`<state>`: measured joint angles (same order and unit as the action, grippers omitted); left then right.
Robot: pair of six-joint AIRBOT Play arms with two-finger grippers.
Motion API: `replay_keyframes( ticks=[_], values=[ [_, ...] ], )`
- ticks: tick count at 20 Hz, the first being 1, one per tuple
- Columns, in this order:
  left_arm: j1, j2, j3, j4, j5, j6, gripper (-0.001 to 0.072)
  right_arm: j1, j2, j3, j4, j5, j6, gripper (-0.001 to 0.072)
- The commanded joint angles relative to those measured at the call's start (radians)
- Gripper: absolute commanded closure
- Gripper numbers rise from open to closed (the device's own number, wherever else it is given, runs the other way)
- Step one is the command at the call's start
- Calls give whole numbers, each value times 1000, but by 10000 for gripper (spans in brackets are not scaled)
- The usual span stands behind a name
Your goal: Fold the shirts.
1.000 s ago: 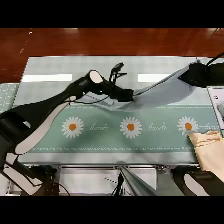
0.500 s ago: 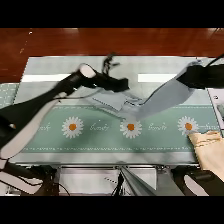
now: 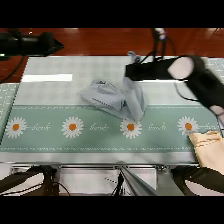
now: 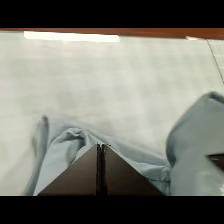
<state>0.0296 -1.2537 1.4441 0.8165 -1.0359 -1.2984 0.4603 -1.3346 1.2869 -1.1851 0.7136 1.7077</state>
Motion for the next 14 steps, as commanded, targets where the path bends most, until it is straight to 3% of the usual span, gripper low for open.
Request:
replay_keyframes(
  ticks=[1, 3, 5, 7, 10, 12, 14],
  values=[
    [91, 93, -2, 29, -150, 10, 677, 132, -192, 1, 167, -294, 11, 692],
    [89, 106, -2, 52, -207, 13, 677, 179, -266, 1, 253, -366, 11, 657],
    [89, 107, -3, 52, -249, 16, 678, 208, -299, 1, 289, -436, 11, 152],
    [89, 107, -6, 53, -253, 16, 677, 196, -279, 1, 284, -417, -7, 120],
    [89, 107, -5, 62, -252, 31, 677, 101, -181, 1, 181, -197, -64, 120],
    [89, 107, -5, 90, -252, 31, 676, 2, -85, 1, -40, 56, -63, 120],
    [89, 107, -5, 130, -253, 31, 676, -112, 7, 1, -356, 396, -63, 148]
  ],
)
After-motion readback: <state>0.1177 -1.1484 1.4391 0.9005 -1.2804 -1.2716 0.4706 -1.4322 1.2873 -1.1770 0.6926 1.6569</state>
